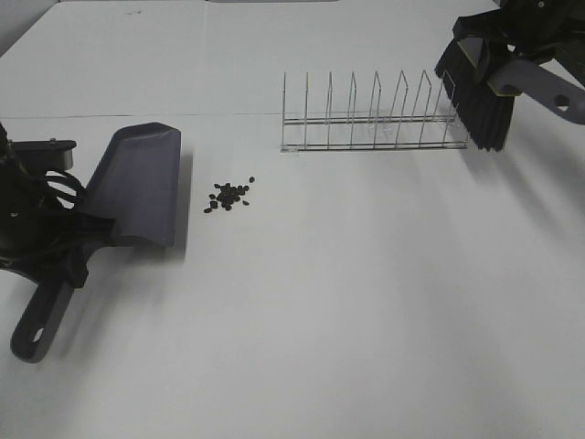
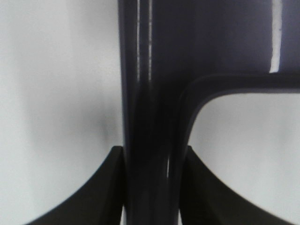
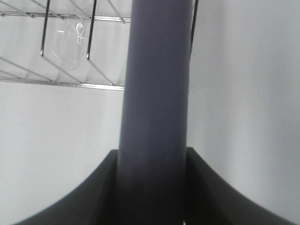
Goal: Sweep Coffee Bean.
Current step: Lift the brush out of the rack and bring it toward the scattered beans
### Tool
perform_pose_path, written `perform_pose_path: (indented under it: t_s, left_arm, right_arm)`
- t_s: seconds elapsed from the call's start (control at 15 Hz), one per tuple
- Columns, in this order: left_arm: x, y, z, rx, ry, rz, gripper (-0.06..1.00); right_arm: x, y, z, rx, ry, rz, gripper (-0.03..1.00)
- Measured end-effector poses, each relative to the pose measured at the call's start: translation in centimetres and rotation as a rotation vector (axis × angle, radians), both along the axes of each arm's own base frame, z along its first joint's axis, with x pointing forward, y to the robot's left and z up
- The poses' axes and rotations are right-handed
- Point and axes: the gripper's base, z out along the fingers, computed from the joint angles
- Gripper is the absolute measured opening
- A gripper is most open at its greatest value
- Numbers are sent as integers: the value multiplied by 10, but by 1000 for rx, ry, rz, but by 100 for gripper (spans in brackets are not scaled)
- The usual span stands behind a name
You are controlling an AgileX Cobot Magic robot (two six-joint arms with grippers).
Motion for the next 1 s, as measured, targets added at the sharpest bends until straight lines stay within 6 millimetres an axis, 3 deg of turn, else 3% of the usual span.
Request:
perform_pose_path:
  t_s: [0.2, 0.47, 0.53, 0.6, 0.73, 0.8, 1.0]
  left_arm:
    - [0, 0, 0, 0, 0, 0, 27]
    - [0, 0, -6, 5, 19, 1, 27]
    - [-1, -1, -17, 14, 51, -3, 27]
    - [-1, -4, -19, 14, 54, -9, 27]
    - [-2, -10, -25, 14, 57, -17, 27]
    - [-2, -10, -27, 14, 62, -15, 27]
    - [0, -12, -36, 19, 92, -12, 27]
  right_arm:
    - [-15, 1, 27, -1, 40, 18, 27]
    - [-27, 3, 64, 5, -35, 23, 27]
    - [-36, 13, 84, 8, -74, 42, 27]
    - [-42, 26, 90, -2, -79, 69, 27]
    - [-52, 61, 78, -25, -24, 122, 27]
    - [-54, 69, 71, -33, 0, 125, 27]
    - [-73, 125, 22, -130, 86, 161, 27]
